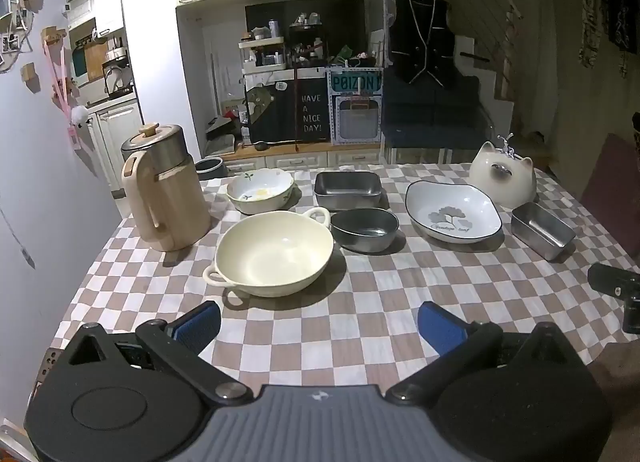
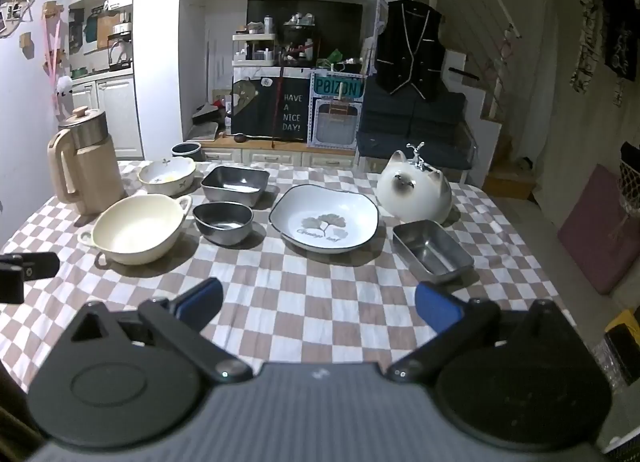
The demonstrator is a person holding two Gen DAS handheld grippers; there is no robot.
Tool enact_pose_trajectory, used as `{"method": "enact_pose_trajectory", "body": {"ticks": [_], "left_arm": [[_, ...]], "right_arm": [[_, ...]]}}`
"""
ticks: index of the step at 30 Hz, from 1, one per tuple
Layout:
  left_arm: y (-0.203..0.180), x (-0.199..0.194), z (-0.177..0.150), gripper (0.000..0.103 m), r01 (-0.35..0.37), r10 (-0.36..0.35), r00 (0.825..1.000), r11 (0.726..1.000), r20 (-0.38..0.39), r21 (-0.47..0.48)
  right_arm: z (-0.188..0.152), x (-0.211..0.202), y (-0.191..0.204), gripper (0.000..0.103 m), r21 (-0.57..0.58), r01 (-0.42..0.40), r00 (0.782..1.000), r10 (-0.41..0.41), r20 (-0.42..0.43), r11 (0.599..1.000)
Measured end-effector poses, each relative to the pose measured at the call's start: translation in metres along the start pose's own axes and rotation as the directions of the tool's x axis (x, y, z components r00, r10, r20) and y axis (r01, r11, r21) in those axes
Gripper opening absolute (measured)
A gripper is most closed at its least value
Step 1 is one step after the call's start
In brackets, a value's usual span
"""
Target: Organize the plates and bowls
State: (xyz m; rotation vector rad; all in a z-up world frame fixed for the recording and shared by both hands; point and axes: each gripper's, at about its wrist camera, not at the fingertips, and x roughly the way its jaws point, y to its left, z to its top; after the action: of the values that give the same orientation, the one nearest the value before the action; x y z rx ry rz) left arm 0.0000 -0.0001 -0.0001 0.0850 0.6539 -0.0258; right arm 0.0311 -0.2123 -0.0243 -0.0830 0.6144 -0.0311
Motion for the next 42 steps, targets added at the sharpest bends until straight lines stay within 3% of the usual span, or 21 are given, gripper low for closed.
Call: {"method": "enact_pose_trajectory", "body": {"ticks": [42], "left_arm": [[0.0003, 0.0035, -0.0066, 0.103, 0.012, -0.013, 1.0, 1.0, -0.02, -0.015]], "right_arm": [[-0.0002, 0.0049, 0.0, 0.103, 0.004, -0.008, 0.999, 0.008, -0.046, 1.0]]}}
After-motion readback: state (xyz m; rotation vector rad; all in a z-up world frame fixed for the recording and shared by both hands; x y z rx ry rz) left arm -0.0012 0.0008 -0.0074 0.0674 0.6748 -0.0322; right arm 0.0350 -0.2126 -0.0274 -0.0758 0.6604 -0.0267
